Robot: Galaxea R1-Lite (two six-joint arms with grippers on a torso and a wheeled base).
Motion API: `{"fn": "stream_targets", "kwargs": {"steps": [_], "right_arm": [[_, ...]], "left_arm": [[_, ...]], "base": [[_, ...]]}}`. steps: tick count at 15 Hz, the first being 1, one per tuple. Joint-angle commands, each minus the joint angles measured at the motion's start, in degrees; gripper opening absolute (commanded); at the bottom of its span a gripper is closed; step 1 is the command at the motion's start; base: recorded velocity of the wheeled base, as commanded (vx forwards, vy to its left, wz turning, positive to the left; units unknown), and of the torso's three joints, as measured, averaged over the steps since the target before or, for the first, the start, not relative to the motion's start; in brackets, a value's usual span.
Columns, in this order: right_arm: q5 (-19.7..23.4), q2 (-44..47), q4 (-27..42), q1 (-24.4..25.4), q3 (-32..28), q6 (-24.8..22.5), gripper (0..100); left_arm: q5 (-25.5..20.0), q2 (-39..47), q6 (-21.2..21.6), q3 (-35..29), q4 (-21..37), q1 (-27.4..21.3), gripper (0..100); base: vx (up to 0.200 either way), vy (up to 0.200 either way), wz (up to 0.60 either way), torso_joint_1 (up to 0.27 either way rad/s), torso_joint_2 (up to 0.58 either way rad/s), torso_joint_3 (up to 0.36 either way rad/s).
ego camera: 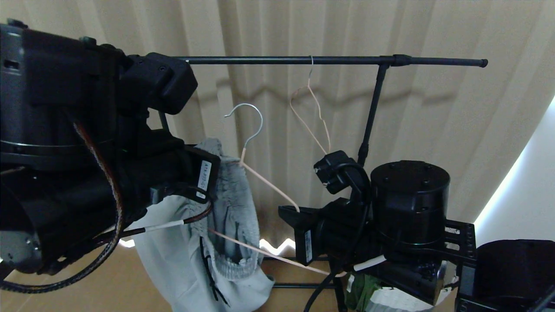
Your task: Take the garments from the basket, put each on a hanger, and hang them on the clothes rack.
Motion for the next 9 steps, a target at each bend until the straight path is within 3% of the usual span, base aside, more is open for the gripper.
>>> {"fn": "stream_targets", "kwargs": {"steps": [1,2,9], "right_arm": [[0.0,-0.8,0.0,-0.1,0.2,0.0,0],[0.0,-1.0,0.0,-0.1,0.2,0.0,0],[-0.1,-4.1,0.1,-0.1,1.3,-0.1,0]], "left_arm": [[-2.9,0.2,0.2,0.0,-0.2,-2.1,0],[-4.6,0.2,0.2,0.0,-0.2,-2.4,0],[-5.0,-0.1,0.4,0.1,-0.5,-2.4,0]], "base": [[0.000,0.000,0.00,0.000,0.00,0.000],[0.000,0.000,0.00,0.000,0.00,0.000],[0.000,0.000,0.00,0.000,0.00,0.000]]}}
